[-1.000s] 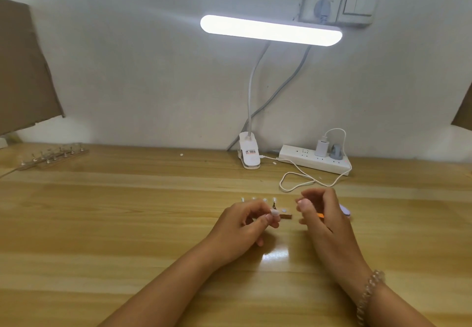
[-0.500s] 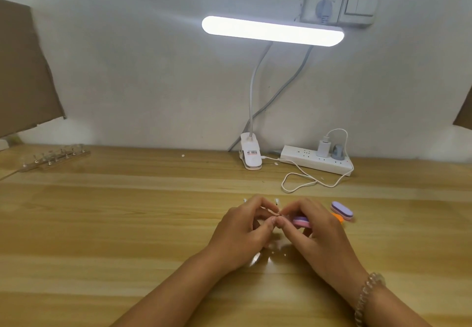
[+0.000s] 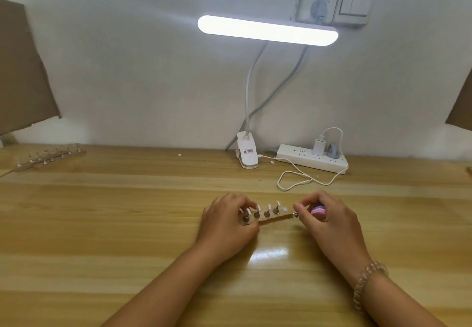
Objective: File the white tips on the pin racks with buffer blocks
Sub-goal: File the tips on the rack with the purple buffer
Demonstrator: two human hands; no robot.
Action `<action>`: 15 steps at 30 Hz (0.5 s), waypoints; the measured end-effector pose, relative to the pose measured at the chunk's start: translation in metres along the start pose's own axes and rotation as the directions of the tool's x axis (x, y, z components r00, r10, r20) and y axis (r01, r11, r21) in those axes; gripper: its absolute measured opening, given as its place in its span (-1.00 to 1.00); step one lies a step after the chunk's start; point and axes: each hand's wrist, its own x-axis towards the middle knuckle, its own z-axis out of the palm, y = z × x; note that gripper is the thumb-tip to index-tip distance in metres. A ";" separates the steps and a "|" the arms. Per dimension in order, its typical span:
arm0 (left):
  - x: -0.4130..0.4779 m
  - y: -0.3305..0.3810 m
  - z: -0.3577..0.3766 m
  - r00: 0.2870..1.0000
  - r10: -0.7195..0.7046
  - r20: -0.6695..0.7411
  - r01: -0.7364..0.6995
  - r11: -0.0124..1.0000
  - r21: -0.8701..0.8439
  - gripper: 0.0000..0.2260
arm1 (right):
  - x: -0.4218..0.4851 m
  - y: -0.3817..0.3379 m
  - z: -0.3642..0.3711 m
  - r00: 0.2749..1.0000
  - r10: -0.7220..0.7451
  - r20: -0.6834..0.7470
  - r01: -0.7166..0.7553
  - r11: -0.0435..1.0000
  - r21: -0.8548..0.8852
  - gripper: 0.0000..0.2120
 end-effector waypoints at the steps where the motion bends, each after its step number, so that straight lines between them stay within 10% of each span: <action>1: 0.000 0.000 0.000 1.000 0.020 0.010 -0.020 1.000 -0.019 -0.85 | 0.000 0.000 0.000 1.000 0.003 0.006 -0.003 1.000 -0.010 -0.88; 15: -0.003 0.004 0.001 0.993 0.119 0.020 -0.117 0.992 -0.056 -0.83 | -0.002 0.001 0.003 0.996 -0.055 0.063 0.061 0.994 -0.089 -0.90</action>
